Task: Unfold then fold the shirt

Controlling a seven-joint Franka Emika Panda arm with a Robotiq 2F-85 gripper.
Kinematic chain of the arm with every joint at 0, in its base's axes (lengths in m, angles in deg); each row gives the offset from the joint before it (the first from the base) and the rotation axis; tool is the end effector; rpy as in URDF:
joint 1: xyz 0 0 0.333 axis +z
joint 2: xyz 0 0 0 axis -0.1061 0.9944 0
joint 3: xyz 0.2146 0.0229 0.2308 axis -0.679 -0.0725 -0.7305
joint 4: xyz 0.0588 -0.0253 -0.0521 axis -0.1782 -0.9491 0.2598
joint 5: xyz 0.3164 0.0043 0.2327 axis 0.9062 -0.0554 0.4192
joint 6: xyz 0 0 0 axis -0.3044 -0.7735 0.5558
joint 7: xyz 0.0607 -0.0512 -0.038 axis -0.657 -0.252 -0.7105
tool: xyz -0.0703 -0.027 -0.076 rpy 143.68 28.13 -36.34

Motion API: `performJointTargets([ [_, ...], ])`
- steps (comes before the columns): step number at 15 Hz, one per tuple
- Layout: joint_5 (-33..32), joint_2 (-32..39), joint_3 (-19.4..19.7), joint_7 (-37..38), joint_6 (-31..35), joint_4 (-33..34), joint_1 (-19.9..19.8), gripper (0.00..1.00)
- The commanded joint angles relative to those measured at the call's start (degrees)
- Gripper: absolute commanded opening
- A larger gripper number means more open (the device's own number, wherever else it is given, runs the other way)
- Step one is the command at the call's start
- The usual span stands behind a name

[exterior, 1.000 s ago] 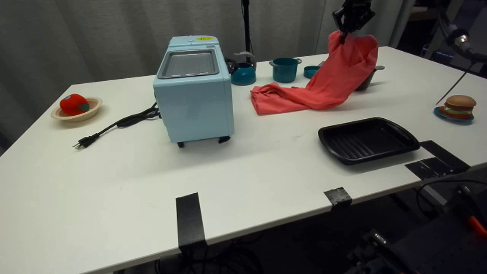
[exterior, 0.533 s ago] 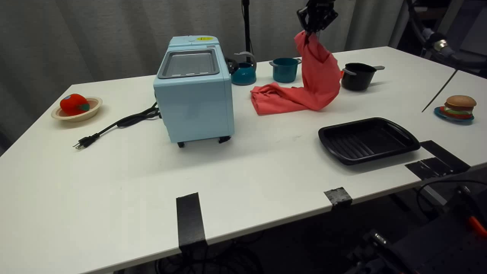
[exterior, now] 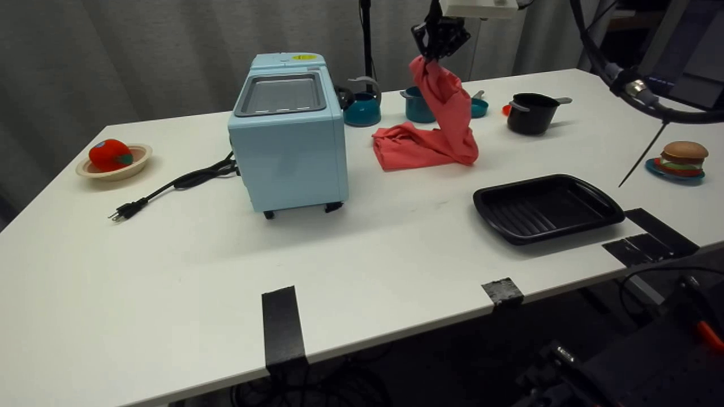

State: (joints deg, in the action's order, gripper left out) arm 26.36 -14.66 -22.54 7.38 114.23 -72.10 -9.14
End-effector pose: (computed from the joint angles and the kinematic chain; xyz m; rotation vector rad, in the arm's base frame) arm 0.7044 -0.0361 0.3526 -3.0212 0.2558 -0.4998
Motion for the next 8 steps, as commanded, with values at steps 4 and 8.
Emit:
performJointTargets([
  [4, 1.21, 2.16, -1.67, -0.4, 9.79, -0.07, 1.23, 0.47],
  [8, 1.6, 0.95, -4.03, -2.32, 17.39, -3.3, 0.97, 0.78],
])
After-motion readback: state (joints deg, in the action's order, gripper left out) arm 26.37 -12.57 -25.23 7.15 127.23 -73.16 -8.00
